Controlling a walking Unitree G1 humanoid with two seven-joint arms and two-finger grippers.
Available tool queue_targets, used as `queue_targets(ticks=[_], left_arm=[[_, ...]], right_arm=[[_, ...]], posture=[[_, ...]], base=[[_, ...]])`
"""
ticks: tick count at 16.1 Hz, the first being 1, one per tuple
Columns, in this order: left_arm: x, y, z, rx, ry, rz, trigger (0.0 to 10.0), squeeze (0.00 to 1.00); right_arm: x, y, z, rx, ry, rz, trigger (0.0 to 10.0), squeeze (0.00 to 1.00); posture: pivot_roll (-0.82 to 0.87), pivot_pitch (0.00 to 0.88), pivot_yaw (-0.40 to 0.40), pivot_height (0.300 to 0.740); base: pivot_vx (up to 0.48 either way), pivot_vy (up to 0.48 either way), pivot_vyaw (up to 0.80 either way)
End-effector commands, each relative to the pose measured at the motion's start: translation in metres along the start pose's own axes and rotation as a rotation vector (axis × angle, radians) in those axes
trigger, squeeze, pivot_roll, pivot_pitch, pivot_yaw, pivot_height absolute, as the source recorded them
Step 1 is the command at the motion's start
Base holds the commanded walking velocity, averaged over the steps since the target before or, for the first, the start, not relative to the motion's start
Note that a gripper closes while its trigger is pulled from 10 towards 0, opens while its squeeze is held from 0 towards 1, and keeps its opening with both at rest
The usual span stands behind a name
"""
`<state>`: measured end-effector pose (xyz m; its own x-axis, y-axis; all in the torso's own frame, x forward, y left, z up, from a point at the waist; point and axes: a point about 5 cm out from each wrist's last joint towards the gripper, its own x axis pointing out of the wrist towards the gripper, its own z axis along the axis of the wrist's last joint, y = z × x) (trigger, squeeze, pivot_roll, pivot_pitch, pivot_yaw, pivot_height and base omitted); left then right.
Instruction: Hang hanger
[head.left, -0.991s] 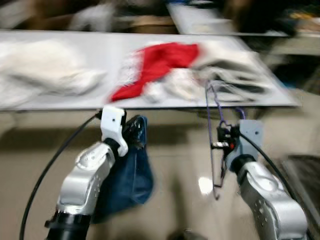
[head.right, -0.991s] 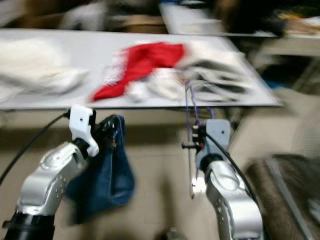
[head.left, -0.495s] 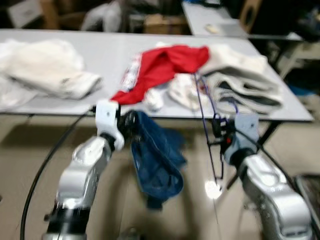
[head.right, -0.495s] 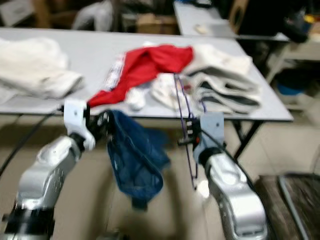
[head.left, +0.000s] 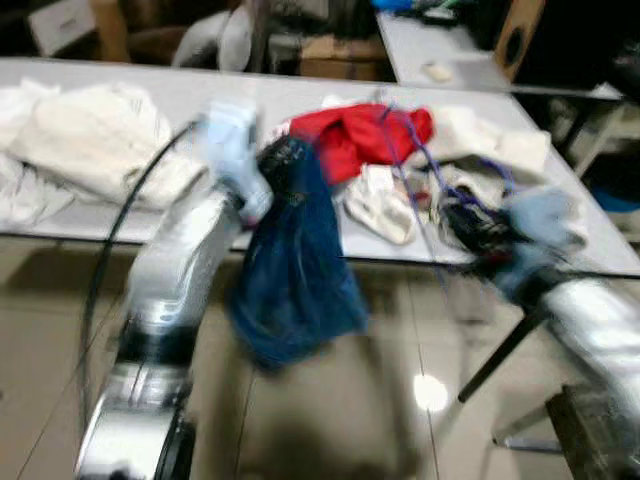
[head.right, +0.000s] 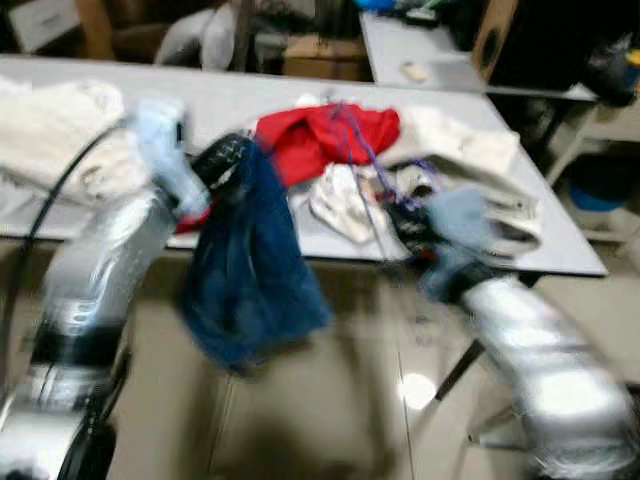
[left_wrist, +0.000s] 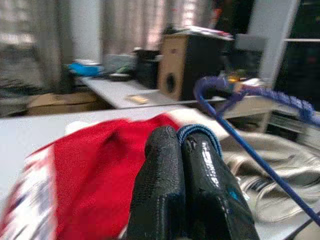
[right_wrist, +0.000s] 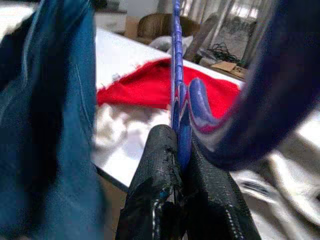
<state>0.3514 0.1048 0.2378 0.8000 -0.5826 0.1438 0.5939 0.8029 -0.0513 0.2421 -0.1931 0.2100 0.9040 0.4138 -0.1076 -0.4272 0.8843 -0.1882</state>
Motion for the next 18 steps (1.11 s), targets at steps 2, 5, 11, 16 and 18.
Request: queue_targets(ticks=[2, 5, 11, 16, 18], left_arm=[[0.019, 0.0, 0.028, 0.041, -0.06, -0.068, 10.0, 0.0], [0.038, 0.008, 0.055, 0.083, -0.084, -0.078, 10.0, 0.0], [0.066, 0.003, 0.097, 0.158, -0.138, -0.144, 10.0, 0.0], [0.076, -0.018, 0.12, 0.161, -0.206, -0.276, 10.0, 0.0], [0.077, -0.028, 0.133, 0.16, -0.245, -0.335, 10.0, 0.0]], right_arm=[[-0.02, -0.01, 0.016, -0.035, -0.019, 0.112, 10.0, 0.0], [-0.042, -0.015, 0.027, -0.051, 0.018, 0.27, 10.0, 0.0], [-0.059, -0.004, 0.02, -0.004, 0.184, 0.521, 10.0, 0.0], [-0.047, -0.005, 0.016, -0.058, 0.242, 0.507, 10.0, 0.0], [-0.033, -0.009, 0.017, -0.094, 0.226, 0.452, 10.0, 0.0]], posture=[[-0.03, 0.0, -0.011, 0.723], [-0.03, 0.0, -0.007, 0.723], [-0.03, 0.0, -0.012, 0.723], [-0.02, 0.0, -0.011, 0.723], [-0.02, 0.0, -0.012, 0.723]], base=[[0.371, 0.0, 0.0], [0.38, 0.0, 0.0], [0.386, 0.0, 0.0], [0.389, 0.0, 0.0], [0.39, 0.0, 0.0]])
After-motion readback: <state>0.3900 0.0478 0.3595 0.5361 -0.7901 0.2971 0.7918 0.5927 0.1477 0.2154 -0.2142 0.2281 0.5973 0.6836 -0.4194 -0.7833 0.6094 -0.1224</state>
